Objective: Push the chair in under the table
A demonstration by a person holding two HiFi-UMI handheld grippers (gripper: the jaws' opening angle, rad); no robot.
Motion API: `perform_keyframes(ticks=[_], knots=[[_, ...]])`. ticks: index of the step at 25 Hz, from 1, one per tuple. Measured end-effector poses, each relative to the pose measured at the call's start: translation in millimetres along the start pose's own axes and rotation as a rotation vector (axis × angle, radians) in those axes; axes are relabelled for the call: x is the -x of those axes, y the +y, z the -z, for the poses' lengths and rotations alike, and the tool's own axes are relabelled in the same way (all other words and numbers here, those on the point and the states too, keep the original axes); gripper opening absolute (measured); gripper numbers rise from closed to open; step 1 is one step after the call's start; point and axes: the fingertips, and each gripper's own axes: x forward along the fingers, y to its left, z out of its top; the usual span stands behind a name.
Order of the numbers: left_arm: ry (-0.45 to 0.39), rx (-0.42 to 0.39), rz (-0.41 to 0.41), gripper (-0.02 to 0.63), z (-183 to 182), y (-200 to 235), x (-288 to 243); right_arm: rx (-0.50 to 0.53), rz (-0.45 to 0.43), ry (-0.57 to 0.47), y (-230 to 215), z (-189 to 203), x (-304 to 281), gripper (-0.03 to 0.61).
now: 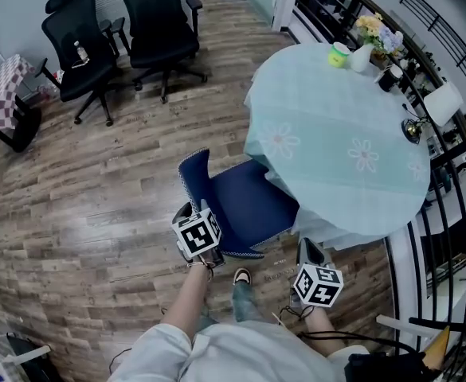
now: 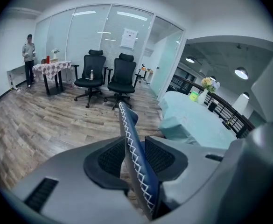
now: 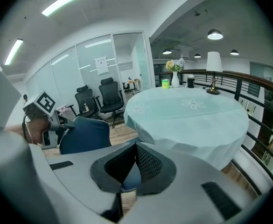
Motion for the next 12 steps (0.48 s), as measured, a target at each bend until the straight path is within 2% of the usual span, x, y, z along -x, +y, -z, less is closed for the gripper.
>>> perform_keyframes(ticks=[5, 12], knots=[[-0.062, -0.056, 0.009, 0.126, -16.0, 4.7, 23.6, -0.005, -0.01, -0.019, 19.3, -1.9, 3.1, 0.017], [-0.107, -0.07, 0.042, 0.126, -32.5, 21.2, 59.9, -0.011, -0.028, -0.049, 46.8, -3.5, 8.3, 0.017]])
